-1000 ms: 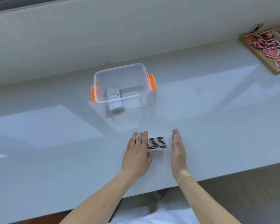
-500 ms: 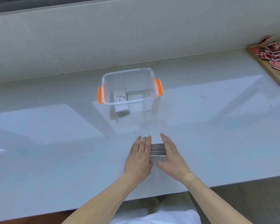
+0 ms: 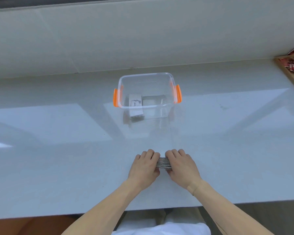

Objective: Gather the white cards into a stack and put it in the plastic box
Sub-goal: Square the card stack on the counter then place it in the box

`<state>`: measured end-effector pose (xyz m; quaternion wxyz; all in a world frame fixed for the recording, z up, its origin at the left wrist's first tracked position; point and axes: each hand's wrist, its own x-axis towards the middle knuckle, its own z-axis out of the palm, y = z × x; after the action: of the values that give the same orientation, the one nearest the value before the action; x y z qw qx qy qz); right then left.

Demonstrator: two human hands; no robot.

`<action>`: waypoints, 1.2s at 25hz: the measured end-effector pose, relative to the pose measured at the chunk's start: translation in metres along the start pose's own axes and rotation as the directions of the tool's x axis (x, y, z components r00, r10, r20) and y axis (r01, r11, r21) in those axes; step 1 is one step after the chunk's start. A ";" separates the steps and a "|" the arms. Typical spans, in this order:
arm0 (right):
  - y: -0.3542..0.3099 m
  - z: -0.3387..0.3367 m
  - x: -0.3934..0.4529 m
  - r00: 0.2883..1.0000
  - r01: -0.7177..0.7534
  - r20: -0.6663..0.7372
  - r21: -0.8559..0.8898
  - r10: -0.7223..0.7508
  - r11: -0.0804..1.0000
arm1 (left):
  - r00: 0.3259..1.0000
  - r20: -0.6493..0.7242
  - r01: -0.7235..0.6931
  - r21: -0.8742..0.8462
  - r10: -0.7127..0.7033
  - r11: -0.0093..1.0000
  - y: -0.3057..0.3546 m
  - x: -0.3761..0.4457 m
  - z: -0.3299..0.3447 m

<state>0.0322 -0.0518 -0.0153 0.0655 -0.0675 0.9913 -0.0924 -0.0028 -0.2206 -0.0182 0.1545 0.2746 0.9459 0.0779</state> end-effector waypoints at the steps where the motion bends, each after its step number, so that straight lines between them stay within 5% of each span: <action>1: 0.000 -0.003 0.002 1.000 0.010 -0.011 0.018 -0.010 1.000 | 1.000 -0.007 0.002 -0.011 -0.002 1.000 -0.001 0.001 -0.002; 5: -0.006 -0.011 0.004 0.998 0.037 -0.042 0.044 -0.035 0.998 | 0.995 -0.092 0.038 -0.048 -0.042 0.998 -0.008 -0.004 -0.008; 10: -0.014 -0.001 0.003 0.995 0.044 0.092 0.048 -0.048 0.998 | 0.998 -0.001 0.065 0.010 -0.065 0.998 -0.004 -0.011 -0.002; 15: -0.008 -0.006 0.005 0.998 0.043 0.035 0.057 -0.045 0.997 | 0.994 -0.095 0.052 -0.001 -0.052 0.999 -0.007 -0.010 -0.009; 19: -0.009 0.002 -0.002 0.994 0.072 0.079 0.073 -0.078 0.995 | 0.999 -0.036 0.016 0.008 -0.016 1.000 -0.005 -0.013 -0.001; 24: -0.011 -0.002 0.000 0.999 0.042 0.021 0.029 -0.042 0.999 | 0.983 -0.183 -0.008 -0.018 0.004 1.000 -0.010 -0.012 0.000; 30: -0.015 0.004 -0.008 0.997 0.047 0.069 -0.014 -0.046 0.999 | 0.994 -0.105 -0.009 0.029 0.012 1.000 -0.009 -0.014 0.012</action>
<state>0.0426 -0.0664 -0.0150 0.0970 -0.0944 0.9873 -0.0836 0.0080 -0.2343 -0.0283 0.0999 0.2773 0.9523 0.0797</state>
